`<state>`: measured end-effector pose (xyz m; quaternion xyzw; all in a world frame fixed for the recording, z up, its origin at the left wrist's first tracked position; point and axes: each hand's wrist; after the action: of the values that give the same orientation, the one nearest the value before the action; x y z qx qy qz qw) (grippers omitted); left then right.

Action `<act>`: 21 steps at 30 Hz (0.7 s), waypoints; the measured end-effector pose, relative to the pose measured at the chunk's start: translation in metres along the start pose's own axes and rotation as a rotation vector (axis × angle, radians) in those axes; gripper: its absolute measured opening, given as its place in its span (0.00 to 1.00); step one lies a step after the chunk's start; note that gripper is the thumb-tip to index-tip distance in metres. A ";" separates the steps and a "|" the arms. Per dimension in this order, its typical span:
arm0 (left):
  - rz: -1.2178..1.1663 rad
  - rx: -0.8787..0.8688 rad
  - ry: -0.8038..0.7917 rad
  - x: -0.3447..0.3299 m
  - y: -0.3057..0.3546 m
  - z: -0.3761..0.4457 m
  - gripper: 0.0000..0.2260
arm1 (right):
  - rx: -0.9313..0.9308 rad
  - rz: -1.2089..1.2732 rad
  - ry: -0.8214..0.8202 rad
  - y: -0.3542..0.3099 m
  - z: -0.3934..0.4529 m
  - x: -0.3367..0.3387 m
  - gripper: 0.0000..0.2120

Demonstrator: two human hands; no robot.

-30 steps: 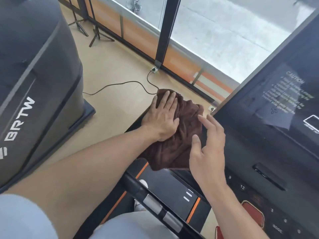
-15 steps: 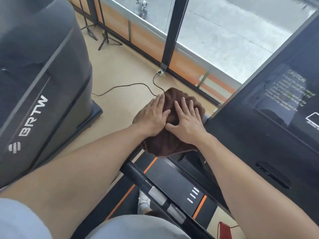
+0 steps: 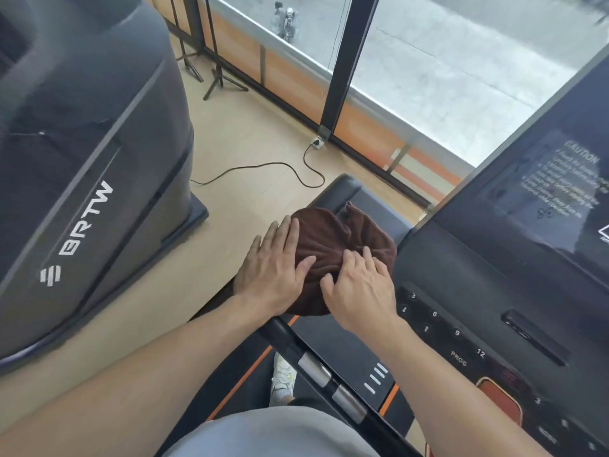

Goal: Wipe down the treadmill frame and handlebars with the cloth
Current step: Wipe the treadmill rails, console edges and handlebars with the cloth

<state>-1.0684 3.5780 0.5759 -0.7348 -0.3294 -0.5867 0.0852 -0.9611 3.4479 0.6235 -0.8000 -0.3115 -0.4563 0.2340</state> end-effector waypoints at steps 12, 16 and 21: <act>-0.097 -0.013 0.014 0.006 0.005 0.010 0.31 | 0.014 -0.120 -0.113 0.013 0.006 0.020 0.20; -0.103 -0.013 0.025 0.005 0.005 0.010 0.31 | -0.036 -0.053 -0.111 -0.003 0.026 0.008 0.35; -0.108 -0.013 -0.009 0.007 0.005 0.017 0.30 | -0.068 0.073 -0.022 -0.015 0.027 0.004 0.30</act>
<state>-1.0509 3.5853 0.5789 -0.7192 -0.3651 -0.5893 0.0472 -0.9542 3.4769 0.6156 -0.8231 -0.2692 -0.4491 0.2199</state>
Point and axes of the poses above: each hand's wrist, its own z-axis towards the middle knuckle, its own x-axis out of the back of the hand, y = z × x, and after that the axes turned 10 degrees about -y, right-handed
